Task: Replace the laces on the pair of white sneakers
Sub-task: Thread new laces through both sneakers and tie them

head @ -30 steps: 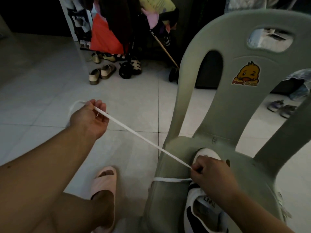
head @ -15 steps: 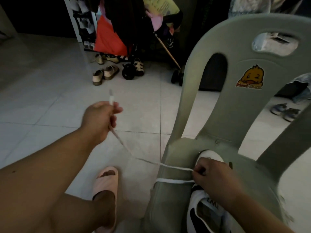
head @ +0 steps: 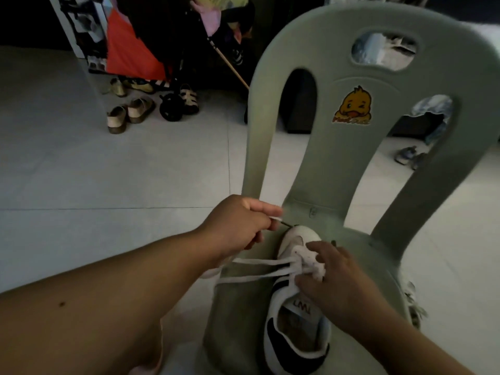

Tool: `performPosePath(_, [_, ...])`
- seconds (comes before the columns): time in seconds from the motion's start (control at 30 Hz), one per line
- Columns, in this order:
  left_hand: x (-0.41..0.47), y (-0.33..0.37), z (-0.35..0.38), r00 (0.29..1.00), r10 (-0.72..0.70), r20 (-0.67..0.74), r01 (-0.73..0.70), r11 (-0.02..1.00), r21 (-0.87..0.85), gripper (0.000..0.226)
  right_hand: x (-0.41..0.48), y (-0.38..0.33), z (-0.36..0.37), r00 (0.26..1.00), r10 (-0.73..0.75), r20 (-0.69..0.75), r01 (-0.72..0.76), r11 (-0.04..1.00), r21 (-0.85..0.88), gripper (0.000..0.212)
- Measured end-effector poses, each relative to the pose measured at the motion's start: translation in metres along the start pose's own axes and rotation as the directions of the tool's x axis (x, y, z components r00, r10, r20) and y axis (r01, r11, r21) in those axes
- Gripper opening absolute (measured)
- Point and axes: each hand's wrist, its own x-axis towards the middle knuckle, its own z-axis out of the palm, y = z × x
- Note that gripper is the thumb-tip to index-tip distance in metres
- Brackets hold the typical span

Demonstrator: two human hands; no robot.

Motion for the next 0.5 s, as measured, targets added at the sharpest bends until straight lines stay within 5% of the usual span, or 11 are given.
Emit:
performPosePath(0.23, [0.007, -0.001, 0.042, 0.997, -0.004, 0.071, -0.006, 0.99, 0.141, 0.002, -0.018, 0.024, 0.008, 0.999, 0.053, -0.011, -0.052, 0.998, 0.039, 0.061])
performPosePath(0.37, [0.011, -0.01, 0.067, 0.995, 0.015, 0.095, -0.045, 0.945, 0.323, 0.01, -0.023, 0.03, 0.014, 0.992, 0.002, -0.124, 0.01, 0.996, 0.094, 0.031])
performPosePath(0.5, [0.013, -0.019, 0.082, 0.992, 0.035, 0.118, -0.092, 0.848, 0.522, 0.005, -0.028, 0.038, 0.019, 0.981, 0.077, -0.178, -0.015, 0.946, 0.325, 0.018])
